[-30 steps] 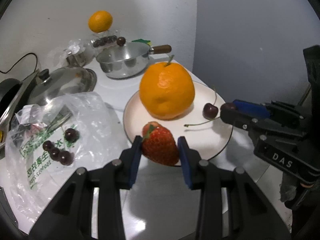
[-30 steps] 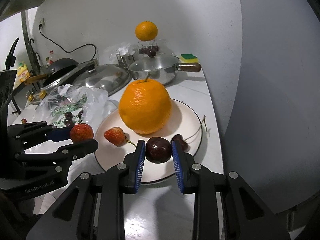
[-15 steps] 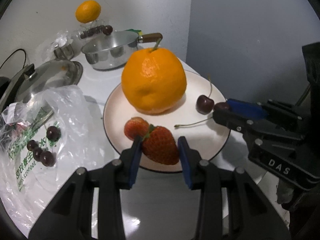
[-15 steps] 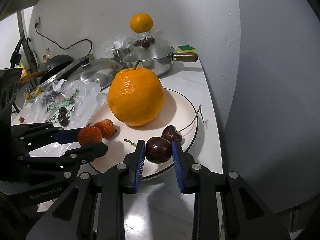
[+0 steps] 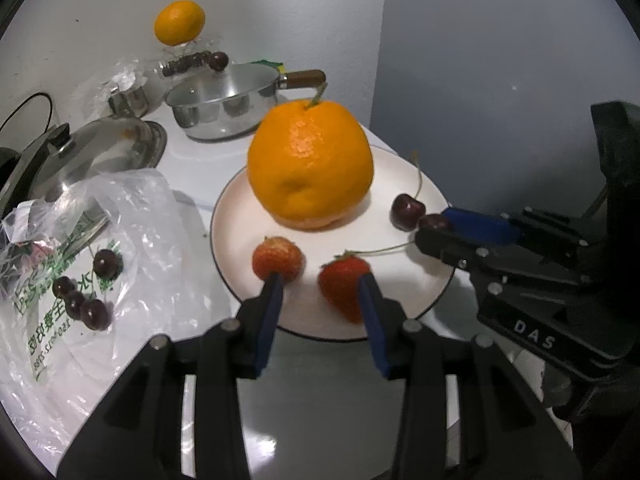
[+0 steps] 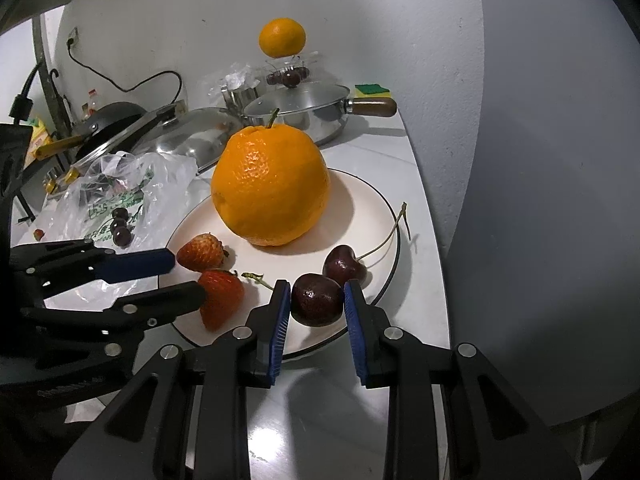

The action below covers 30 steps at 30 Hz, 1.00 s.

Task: Organize fruits
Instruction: 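Lower the strawberry onto the plate and open the left gripper while the right gripper releases the cherry, then lift both open grippers away from the plate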

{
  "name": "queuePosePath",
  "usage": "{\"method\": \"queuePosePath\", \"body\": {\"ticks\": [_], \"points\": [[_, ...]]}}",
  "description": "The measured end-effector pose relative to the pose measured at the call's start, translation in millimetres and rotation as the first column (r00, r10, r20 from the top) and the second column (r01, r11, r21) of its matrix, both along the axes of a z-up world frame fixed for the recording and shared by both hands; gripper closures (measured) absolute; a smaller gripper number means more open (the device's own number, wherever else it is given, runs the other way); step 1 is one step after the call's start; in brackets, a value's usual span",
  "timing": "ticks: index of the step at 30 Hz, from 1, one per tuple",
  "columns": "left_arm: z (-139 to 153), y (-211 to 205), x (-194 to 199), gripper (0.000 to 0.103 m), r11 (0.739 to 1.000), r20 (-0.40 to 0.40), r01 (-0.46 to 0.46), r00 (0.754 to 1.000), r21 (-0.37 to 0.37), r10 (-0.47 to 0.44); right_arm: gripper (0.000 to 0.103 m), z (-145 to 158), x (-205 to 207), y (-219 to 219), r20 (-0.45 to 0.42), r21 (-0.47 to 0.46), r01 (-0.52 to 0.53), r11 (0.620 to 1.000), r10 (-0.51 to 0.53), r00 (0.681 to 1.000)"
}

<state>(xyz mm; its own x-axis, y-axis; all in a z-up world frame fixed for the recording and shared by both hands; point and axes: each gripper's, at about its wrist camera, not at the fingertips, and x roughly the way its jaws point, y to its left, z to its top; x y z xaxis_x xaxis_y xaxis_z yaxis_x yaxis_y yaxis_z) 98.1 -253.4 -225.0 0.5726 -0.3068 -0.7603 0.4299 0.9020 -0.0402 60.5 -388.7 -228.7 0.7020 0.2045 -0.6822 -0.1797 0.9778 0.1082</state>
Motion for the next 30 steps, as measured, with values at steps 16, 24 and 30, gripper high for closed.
{"method": "queuePosePath", "body": {"ticks": [16,24,30], "points": [[15.9,30.6,-9.8,0.052,0.998,0.038,-0.049,0.998,-0.045,0.05,0.057,9.5,-3.6,11.6,0.017,-0.031,0.027,0.999,-0.027,1.0],[21.0,44.9,-15.0,0.052,0.996,0.051,-0.062,0.997,-0.06,0.065,0.057,16.5,-7.2,27.7,0.027,-0.052,0.012,0.999,-0.011,1.0],[24.2,59.7,-17.1,0.048,0.994,0.06,-0.086,0.994,-0.071,0.09,0.057,21.6,-8.6,36.1,0.036,-0.06,0.012,0.998,-0.009,0.999]]}}
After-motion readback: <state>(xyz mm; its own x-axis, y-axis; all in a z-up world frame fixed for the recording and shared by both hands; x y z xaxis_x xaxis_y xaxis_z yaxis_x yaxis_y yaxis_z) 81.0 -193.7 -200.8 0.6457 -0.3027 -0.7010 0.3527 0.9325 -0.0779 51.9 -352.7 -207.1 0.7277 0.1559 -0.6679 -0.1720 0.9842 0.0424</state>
